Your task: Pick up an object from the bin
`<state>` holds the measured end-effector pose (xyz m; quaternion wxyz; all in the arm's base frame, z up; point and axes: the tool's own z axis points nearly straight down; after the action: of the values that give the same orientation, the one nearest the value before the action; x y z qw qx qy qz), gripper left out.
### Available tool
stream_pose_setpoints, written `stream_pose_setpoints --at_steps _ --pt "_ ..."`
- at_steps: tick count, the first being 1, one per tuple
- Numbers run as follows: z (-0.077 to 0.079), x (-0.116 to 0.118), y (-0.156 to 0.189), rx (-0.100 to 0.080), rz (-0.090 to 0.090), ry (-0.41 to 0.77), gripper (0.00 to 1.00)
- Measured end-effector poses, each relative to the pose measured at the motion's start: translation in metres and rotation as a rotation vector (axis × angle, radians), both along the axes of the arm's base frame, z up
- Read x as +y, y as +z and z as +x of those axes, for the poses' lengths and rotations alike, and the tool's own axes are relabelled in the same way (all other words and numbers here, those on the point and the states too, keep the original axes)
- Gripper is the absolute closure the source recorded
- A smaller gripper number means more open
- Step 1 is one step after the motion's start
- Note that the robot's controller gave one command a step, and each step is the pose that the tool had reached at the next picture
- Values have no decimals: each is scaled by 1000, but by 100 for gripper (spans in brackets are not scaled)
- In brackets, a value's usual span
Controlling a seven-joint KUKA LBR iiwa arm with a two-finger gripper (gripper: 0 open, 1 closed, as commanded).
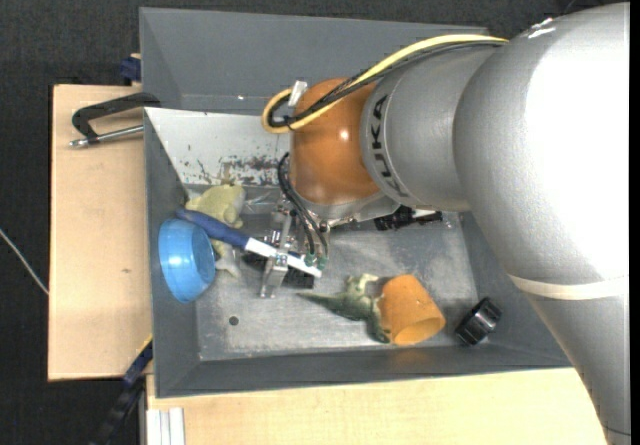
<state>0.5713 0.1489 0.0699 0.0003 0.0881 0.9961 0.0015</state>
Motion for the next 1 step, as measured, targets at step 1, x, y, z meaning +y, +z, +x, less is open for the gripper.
stream_pose_setpoints --at_steps 1 --pt "-7 0 33 -6 0 36 0"
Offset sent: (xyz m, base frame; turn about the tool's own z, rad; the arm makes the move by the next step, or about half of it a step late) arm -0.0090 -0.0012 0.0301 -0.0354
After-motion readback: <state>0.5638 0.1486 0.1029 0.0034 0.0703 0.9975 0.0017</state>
